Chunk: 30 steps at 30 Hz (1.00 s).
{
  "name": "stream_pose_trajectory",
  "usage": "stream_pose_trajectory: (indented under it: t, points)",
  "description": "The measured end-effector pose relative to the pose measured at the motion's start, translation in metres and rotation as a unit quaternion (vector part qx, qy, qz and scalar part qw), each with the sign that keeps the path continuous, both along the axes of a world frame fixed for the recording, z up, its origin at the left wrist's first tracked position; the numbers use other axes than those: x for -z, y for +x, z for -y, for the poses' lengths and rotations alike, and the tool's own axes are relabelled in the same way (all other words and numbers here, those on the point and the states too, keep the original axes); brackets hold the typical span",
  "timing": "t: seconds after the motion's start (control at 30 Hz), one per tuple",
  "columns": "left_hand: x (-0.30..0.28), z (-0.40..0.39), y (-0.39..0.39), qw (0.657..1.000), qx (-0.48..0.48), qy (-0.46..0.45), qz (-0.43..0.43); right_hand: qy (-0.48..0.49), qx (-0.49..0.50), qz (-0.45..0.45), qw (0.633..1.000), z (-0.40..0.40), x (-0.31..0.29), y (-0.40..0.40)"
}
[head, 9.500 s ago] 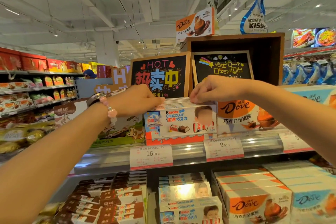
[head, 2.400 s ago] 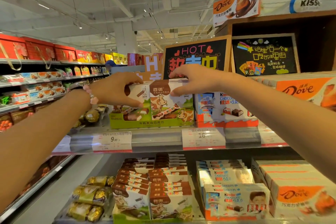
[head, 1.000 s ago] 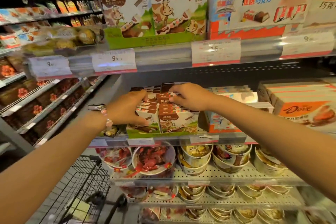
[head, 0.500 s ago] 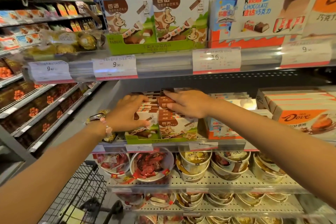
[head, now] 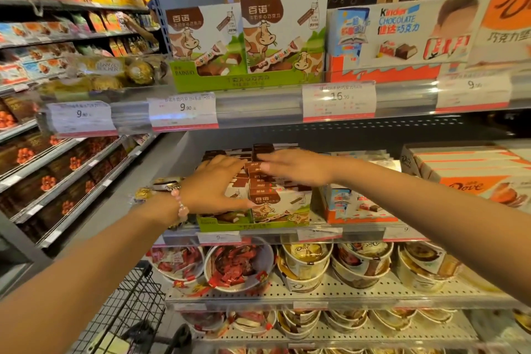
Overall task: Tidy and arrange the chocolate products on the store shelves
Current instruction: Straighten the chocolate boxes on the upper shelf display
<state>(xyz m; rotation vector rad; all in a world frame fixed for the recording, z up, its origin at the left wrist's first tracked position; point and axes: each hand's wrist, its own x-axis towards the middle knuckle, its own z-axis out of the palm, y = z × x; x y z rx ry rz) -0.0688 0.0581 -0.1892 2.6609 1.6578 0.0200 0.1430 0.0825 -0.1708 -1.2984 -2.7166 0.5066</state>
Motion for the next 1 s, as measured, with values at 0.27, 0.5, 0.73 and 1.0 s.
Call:
stream_pose_trajectory:
  t: [0.27, 0.5, 0.73, 1.0]
  points:
    - [0.001, -0.002, 0.007, 0.995, -0.014, -0.018, 0.096, -0.006, 0.081, -0.116, 0.99, -0.017, 0.007, 0.03]
    - [0.002, -0.007, 0.011, 0.989, -0.035, -0.03, 0.14, 0.07, 0.043, -0.149, 0.985, -0.017, 0.003, 0.046]
    - [0.0, -0.007, 0.011, 0.984, -0.043, -0.037, 0.17, 0.05, 0.034, -0.153, 0.986, -0.022, 0.003, 0.034]
    - [0.002, -0.009, 0.009, 0.984, -0.042, -0.037, 0.169, 0.028, 0.035, -0.157, 0.987, -0.02, 0.017, 0.039]
